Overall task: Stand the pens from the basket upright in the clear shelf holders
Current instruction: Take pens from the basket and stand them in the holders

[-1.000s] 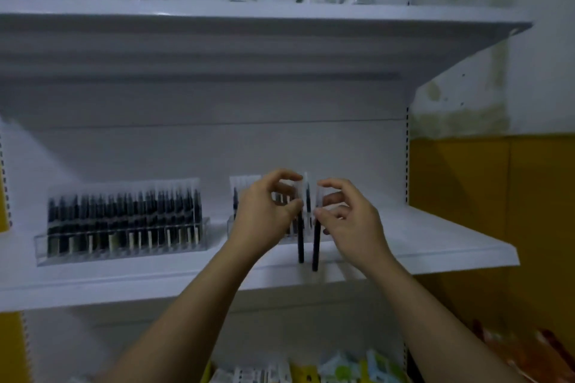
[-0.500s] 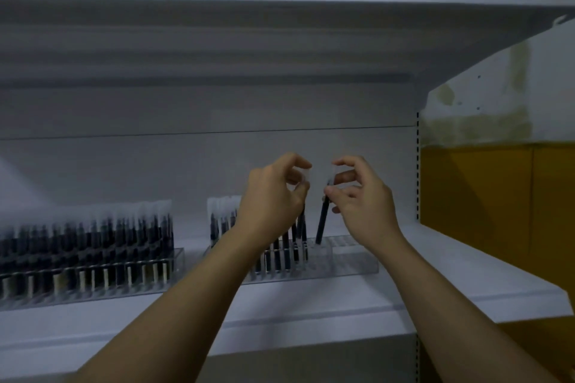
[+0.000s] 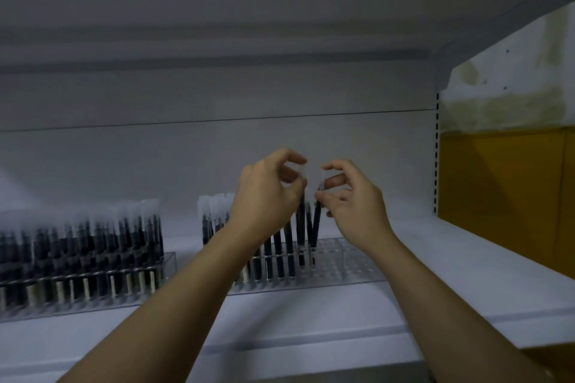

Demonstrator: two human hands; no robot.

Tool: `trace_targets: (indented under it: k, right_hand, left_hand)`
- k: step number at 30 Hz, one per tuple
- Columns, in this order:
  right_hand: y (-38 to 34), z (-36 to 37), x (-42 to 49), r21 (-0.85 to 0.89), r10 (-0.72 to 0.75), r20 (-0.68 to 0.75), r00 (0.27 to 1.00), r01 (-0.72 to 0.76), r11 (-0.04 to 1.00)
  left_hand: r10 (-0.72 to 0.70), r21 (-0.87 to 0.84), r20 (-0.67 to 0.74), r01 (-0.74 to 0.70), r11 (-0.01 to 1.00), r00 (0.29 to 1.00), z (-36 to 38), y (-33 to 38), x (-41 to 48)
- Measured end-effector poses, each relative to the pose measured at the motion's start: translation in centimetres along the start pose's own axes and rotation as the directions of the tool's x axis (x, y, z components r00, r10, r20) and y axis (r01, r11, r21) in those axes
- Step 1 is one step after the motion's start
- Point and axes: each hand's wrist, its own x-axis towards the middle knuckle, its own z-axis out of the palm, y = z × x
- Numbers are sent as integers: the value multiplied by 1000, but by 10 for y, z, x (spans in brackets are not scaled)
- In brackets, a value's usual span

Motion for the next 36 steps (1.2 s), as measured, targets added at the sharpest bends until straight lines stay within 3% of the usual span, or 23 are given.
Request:
trace_targets:
  k: [3, 7, 13, 23, 31, 36]
  right_hand:
    - [2, 0, -2, -150, 11, 122, 992, 8, 989]
    - [1, -3, -7, -328, 57, 285, 957, 42, 944]
    - [-5, -12, -16, -447, 124, 400, 908, 75, 892]
    - [-2, -10, -26, -476, 124, 332, 935, 53, 878]
    - [-7, -5, -30, -567, 110, 352, 930, 118, 815]
    - [-8, -3, -48, -528, 154, 304, 940, 32, 848]
  left_hand:
    - [-16, 52, 29, 14, 999, 999, 1, 1, 4]
    - [-62, 222, 243, 7, 975, 968, 5, -2, 10]
    - [-42, 235, 196, -5, 972, 980, 10, -14, 6]
    - [-46, 384, 158, -18, 923, 986, 11, -22, -2]
    - [17, 369, 120, -60, 927, 993, 9, -22, -8]
    - [50, 411, 153, -110, 905, 987, 0, -20, -21]
